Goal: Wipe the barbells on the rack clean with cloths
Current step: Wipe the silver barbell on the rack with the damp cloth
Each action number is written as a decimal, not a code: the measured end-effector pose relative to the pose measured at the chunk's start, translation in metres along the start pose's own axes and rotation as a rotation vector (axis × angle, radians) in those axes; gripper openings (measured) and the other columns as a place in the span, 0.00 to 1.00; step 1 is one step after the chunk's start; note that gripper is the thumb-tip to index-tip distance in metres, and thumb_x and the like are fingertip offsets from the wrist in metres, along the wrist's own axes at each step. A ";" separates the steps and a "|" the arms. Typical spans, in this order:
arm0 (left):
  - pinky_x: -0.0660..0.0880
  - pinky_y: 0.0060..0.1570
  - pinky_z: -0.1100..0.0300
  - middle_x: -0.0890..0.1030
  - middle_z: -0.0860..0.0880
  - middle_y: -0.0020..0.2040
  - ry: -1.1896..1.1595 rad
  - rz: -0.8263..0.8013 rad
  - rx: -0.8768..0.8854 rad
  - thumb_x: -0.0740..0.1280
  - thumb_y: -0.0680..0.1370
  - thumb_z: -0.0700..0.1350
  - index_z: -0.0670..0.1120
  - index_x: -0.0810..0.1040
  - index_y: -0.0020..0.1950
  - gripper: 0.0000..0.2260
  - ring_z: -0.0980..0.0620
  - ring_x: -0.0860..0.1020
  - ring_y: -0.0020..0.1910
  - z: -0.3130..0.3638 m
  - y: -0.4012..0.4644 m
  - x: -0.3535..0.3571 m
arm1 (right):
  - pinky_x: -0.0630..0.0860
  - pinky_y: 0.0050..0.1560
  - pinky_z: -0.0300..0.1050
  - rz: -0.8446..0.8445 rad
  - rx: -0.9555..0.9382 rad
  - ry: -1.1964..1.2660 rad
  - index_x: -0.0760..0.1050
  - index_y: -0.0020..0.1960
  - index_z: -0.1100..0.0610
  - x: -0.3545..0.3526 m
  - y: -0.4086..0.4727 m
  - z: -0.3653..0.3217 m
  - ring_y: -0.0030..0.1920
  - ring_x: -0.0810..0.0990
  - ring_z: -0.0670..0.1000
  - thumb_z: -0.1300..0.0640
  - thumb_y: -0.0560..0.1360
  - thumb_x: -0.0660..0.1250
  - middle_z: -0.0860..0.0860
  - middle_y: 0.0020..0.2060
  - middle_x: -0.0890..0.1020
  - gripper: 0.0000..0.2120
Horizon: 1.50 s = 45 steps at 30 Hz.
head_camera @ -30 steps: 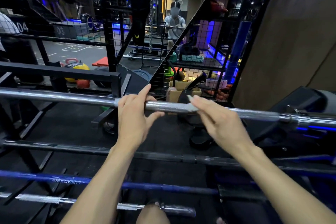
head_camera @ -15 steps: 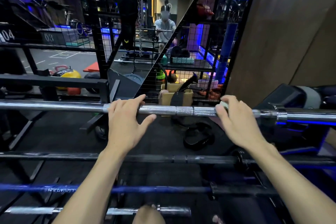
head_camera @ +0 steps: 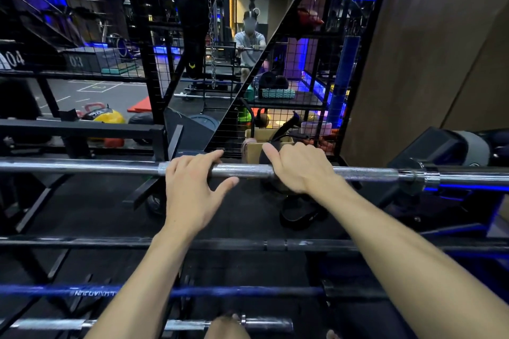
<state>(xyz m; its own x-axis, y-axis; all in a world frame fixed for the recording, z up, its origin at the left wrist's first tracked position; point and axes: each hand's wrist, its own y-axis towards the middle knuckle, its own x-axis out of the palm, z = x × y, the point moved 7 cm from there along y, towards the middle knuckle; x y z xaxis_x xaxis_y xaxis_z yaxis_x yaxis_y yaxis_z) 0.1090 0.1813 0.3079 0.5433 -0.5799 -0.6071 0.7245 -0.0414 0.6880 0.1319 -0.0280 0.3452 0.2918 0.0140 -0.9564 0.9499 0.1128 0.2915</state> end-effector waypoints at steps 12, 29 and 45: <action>0.63 0.65 0.52 0.83 0.57 0.55 0.004 0.023 0.016 0.74 0.73 0.62 0.52 0.79 0.67 0.26 0.50 0.76 0.56 -0.005 -0.001 -0.001 | 0.73 0.48 0.53 0.274 -0.180 0.136 0.74 0.61 0.55 0.022 -0.040 -0.004 0.47 0.76 0.56 0.45 0.84 0.48 0.50 0.50 0.77 0.21; 0.63 0.64 0.54 0.83 0.58 0.52 -0.013 0.038 0.016 0.75 0.71 0.61 0.53 0.80 0.65 0.25 0.50 0.77 0.55 -0.005 0.000 -0.001 | 0.73 0.47 0.52 0.158 -0.223 0.121 0.74 0.51 0.50 0.002 -0.014 -0.044 0.52 0.79 0.61 0.38 0.83 0.38 0.52 0.48 0.80 0.29; 0.60 0.65 0.55 0.83 0.56 0.53 -0.010 0.001 -0.019 0.74 0.72 0.61 0.52 0.78 0.69 0.28 0.50 0.76 0.55 -0.005 0.003 -0.002 | 0.65 0.39 0.51 0.138 -0.182 -0.058 0.74 0.59 0.54 0.019 0.012 -0.057 0.45 0.79 0.62 0.36 0.80 0.40 0.53 0.43 0.77 0.32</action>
<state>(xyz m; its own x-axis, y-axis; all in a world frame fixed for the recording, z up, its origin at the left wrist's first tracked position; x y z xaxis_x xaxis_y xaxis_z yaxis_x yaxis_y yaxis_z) 0.1121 0.1862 0.3092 0.5394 -0.5883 -0.6024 0.7323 -0.0254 0.6805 0.1427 0.0300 0.3298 0.4283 -0.0147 -0.9035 0.8662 0.2914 0.4059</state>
